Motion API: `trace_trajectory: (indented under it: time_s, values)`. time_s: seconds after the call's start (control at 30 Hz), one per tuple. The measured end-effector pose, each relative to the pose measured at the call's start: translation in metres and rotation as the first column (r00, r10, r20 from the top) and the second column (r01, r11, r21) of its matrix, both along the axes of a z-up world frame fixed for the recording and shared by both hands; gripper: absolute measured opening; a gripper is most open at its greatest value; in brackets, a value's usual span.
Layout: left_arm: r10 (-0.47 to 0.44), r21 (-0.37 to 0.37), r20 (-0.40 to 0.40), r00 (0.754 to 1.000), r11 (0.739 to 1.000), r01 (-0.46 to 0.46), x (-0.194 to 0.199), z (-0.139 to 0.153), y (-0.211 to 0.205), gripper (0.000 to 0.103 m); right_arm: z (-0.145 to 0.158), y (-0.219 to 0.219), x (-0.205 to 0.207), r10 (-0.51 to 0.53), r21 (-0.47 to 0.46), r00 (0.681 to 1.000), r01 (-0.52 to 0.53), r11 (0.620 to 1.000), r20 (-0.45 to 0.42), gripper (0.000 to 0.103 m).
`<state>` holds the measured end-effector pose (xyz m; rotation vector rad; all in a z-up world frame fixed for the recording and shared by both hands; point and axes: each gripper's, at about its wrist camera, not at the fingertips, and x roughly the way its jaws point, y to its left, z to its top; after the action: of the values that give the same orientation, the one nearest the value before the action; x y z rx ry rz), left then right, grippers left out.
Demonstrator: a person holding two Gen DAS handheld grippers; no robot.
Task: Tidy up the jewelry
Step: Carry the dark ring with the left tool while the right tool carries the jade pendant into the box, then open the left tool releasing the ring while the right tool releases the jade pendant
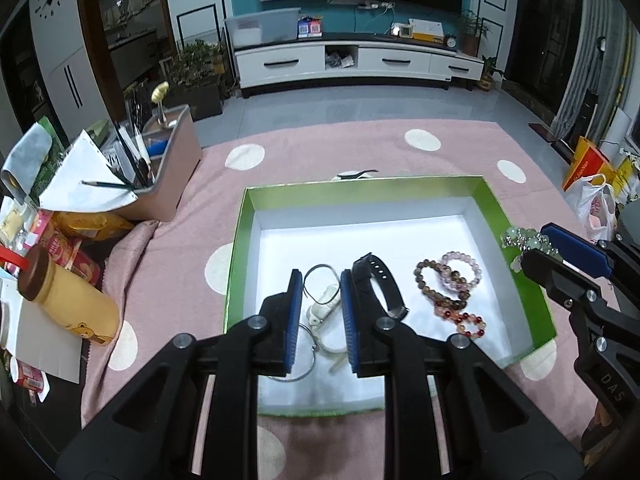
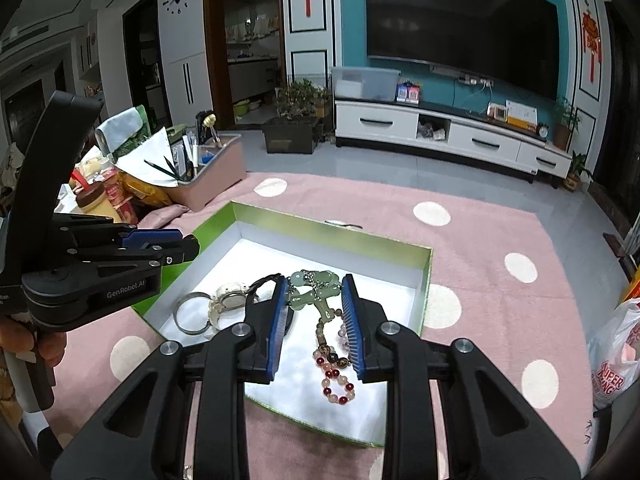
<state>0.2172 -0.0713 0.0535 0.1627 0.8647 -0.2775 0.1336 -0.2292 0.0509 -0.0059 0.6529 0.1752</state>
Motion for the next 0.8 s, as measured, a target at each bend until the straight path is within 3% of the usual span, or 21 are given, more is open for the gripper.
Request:
trace_trajectory:
  time_s: [0.3,0.67,0.73,0.8]
  values:
    - [0.036,0.016,-0.074,0.997,0.999,-0.035,0.031,-0.030,0.001,0.019,-0.029,0.005,0.040,-0.015,-0.007,0.996,0.015,1.000,-0.091,0.027]
    - [0.053,0.036,-0.102,0.993,0.998,-0.050,0.049,-0.047,0.000,0.020,-0.047,0.008,0.065,-0.063,-0.029,0.990,0.059,0.998,-0.123,0.028]
    - [0.051,0.033,-0.102,0.993,0.998,-0.048,0.049,-0.047,0.000,0.026,-0.048,0.007,0.066,-0.067,-0.026,0.990,0.064,0.998,-0.124,0.029]
    - [0.057,0.032,-0.098,0.994,0.998,-0.054,0.049,-0.047,0.002,0.048,-0.048,0.006,0.065,-0.072,-0.024,0.990,0.070,0.997,-0.122,0.034]
